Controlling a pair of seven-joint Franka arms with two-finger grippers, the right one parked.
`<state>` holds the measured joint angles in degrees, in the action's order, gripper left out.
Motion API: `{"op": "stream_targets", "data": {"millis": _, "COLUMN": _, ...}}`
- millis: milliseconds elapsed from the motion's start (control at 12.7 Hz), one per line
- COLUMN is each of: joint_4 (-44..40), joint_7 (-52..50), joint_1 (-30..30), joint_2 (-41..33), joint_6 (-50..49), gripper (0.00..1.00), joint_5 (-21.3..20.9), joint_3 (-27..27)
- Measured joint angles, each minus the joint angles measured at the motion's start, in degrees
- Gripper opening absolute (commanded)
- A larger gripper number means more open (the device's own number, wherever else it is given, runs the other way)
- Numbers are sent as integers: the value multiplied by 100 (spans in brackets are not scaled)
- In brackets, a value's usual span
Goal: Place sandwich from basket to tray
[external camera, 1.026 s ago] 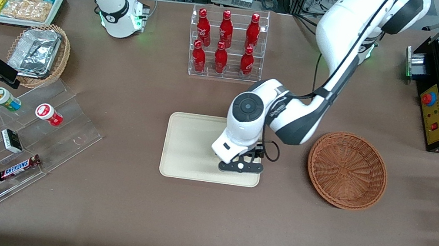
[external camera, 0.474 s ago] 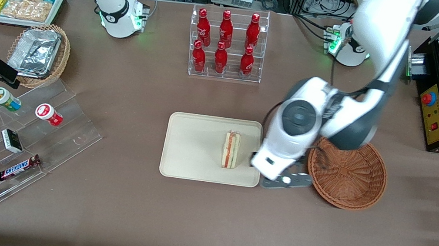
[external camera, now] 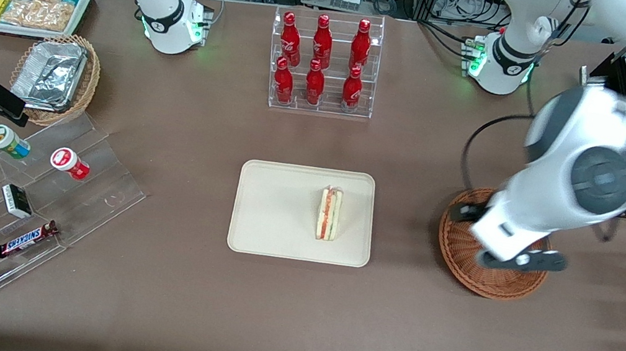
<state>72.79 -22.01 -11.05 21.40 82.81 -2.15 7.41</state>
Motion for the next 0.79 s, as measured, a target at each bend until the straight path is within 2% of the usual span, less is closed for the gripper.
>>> {"op": "stream_targets", "data": {"millis": 158, "joint_4": 296, "joint_7": 394, "joint_1": 145, "joint_2": -494, "joint_6": -324, "gripper": 100, "joint_5": 22, "joint_3": -1}}
{"op": "stream_targets", "data": {"millis": 474, "joint_4": 1561, "joint_7": 678, "joint_1": 361, "joint_2": -1767, "joint_6": -345, "gripper": 100, "joint_5": 25, "joint_3": -36}}
{"op": "stream_targets", "data": {"millis": 789, "joint_4": 1855, "joint_7": 943, "joint_1": 426, "joint_2": -2582, "joint_6": -353, "gripper": 100, "joint_5": 25, "joint_3": -485}}
